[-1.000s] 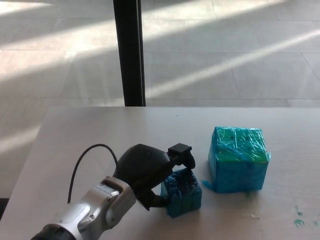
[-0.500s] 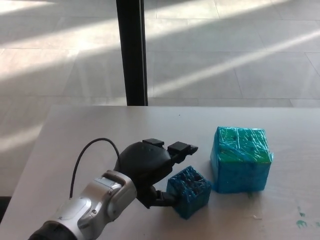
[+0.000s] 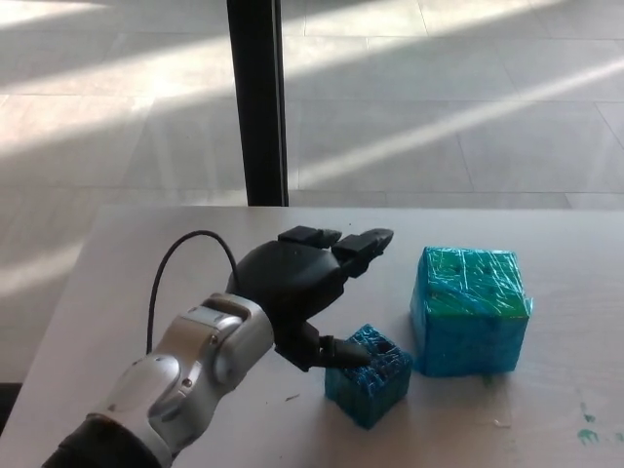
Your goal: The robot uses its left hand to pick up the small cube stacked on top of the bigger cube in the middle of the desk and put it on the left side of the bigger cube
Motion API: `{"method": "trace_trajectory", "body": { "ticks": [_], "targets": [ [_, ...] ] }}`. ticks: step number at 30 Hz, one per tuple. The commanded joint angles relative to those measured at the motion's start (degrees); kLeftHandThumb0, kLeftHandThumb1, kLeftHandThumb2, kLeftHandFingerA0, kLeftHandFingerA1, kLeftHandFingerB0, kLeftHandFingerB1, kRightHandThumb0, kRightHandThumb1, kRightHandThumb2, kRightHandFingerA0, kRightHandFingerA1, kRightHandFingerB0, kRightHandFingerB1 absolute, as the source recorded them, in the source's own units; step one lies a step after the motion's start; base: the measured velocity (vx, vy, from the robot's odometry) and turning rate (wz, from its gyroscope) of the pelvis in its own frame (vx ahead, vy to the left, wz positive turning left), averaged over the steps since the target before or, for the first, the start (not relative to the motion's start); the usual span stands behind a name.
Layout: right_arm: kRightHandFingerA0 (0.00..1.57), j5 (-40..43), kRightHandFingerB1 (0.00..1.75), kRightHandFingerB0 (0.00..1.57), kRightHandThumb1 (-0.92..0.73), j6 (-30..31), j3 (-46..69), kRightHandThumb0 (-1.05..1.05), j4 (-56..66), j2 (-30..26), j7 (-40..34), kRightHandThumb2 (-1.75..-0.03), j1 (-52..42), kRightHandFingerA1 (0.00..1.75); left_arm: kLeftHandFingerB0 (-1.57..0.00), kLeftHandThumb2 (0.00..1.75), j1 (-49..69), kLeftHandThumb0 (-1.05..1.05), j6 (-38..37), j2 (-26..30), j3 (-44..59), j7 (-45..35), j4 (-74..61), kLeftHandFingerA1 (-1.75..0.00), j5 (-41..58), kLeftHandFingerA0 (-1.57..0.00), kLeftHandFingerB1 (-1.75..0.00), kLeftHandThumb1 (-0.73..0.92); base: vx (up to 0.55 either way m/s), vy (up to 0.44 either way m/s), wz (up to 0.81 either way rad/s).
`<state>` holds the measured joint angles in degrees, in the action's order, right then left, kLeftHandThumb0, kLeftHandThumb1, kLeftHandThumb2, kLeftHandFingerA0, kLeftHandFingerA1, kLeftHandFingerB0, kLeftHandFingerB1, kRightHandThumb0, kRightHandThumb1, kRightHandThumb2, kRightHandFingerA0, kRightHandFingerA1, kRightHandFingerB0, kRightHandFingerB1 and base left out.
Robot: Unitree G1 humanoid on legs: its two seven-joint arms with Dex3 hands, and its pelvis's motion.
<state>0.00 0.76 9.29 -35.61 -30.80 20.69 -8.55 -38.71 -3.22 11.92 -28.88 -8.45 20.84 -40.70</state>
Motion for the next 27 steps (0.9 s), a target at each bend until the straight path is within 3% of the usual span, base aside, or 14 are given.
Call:
{"method": "trace_trajectory", "body": {
  "ticks": [1,3,6,7,9,12,13,14,19,22,23,24,25,27],
  "targets": [
    [0.69,-0.66,0.42,0.64,-0.67,1.86,0.03,-0.35,-0.92,-0.39,-1.31,-0.60,-0.27,0.65,0.00,1.12,2.22,-1.05,7.03,4.61,6.40,-6.77,-5.04,-0.20,3.78,0.00,-0.04,0.59,0.00,0.000,0.00],
    [0.68,-0.79,0.42,0.63,-0.68,2.19,-0.17,-0.35,-0.29,-0.70,-1.00,-0.60,-0.43,0.64,0.00,1.11,2.83,-1.05,4.41,6.76,8.78,-6.02,-4.88,-0.27,5.17,-0.02,-0.02,0.61,0.00,0.000,0.00],
    [0.70,-0.50,0.43,0.63,-0.67,1.37,0.08,-0.34,-0.84,-0.70,-0.77,-0.60,-0.38,0.69,0.00,1.09,5.39,-1.05,6.43,10.43,13.68,-7.99,-9.14,-0.27,6.73,-0.01,-0.01,0.63,0.00,0.000,0.00],
    [0.69,-0.35,0.43,0.63,-0.68,1.77,0.28,-0.33,-0.77,-0.50,-1.10,-0.60,-0.34,0.68,0.00,1.14,7.85,-1.05,6.59,12.30,17.26,-7.86,-11.42,-0.34,8.74,-0.16,-0.03,0.68,0.00,0.000,0.00],
    [0.68,-0.09,0.44,0.62,-0.68,1.04,0.37,-0.33,-1.38,-0.60,-0.58,-0.60,-0.40,0.68,0.00,1.12,10.78,-1.05,6.08,15.06,21.47,-8.49,-12.05,-0.30,10.93,0.00,-0.02,0.68,0.00,0.000,0.00],
    [0.67,0.15,0.42,0.61,-0.68,0.55,0.56,-0.34,-1.65,-0.68,-0.25,-0.59,-0.44,0.64,-0.03,1.10,14.05,-0.95,4.81,17.40,26.84,-7.19,-9.63,-0.41,13.45,-0.04,-0.07,0.64,0.00,0.000,0.00],
    [0.68,0.30,0.42,0.61,-0.68,-0.04,0.62,-0.35,-2.77,-0.64,-0.02,-0.59,-0.03,0.64,0.00,0.66,15.79,-0.93,4.57,19.19,29.73,-6.24,-6.56,-0.37,14.44,-0.10,-0.17,0.83,0.00,0.000,0.00],
    [0.68,0.17,0.42,0.62,-0.68,-0.49,0.47,-0.35,-3.59,-0.73,0.13,-0.60,0.28,0.65,0.00,1.11,16.85,-1.03,3.90,20.16,31.65,-5.55,-4.12,-0.37,15.25,-0.02,0.00,0.70,0.00,0.000,0.00],
    [0.68,0.44,0.43,0.61,-0.69,0.31,0.73,-0.33,-4.08,-1.00,0.06,-0.60,0.92,0.68,0.00,1.08,22.90,-0.93,1.56,23.66,41.03,-2.86,4.91,-0.40,19.49,-0.03,-0.10,0.63,0.00,0.000,0.00],
    [0.67,0.49,0.43,0.61,-0.68,0.38,0.83,-0.33,-4.44,-0.88,-0.16,-0.60,1.11,0.65,0.00,1.10,24.67,-0.96,0.44,24.32,43.76,-2.06,8.61,-0.42,20.86,-0.01,-0.06,0.67,0.00,0.000,0.00],
    [0.67,0.41,0.42,0.62,-0.69,0.23,0.78,-0.34,-4.07,-0.93,-0.16,-0.60,1.02,0.66,0.00,0.82,25.92,-0.99,0.11,24.64,44.53,-1.11,10.36,-0.51,20.79,-0.13,-0.11,0.73,0.00,0.000,0.00],
    [0.67,0.30,0.42,0.62,-0.69,0.00,0.70,-0.34,-3.52,-1.01,-0.16,-0.60,0.88,0.66,0.00,0.82,27.83,-0.99,-0.18,25.11,45.63,0.34,12.81,-0.51,20.67,-0.13,-0.11,0.73,0.00,0.000,0.00],
    [0.67,0.30,0.42,0.62,-0.69,-0.29,0.75,-0.34,-3.55,-0.97,-0.24,-0.60,0.74,0.64,0.00,1.08,29.16,-0.91,0.77,23.83,47.47,1.97,13.91,-0.53,21.91,-0.08,-0.12,0.66,0.00,0.000,0.00],
    [0.67,0.28,0.42,0.63,-0.69,-0.52,0.72,-0.34,-3.63,-0.65,-0.51,-0.61,0.82,0.65,0.00,1.11,30.08,-0.95,2.60,22.22,50.22,2.84,15.41,-0.50,24.43,-0.11,-0.07,0.67,0.00,0.000,0.00]
  ]
}}
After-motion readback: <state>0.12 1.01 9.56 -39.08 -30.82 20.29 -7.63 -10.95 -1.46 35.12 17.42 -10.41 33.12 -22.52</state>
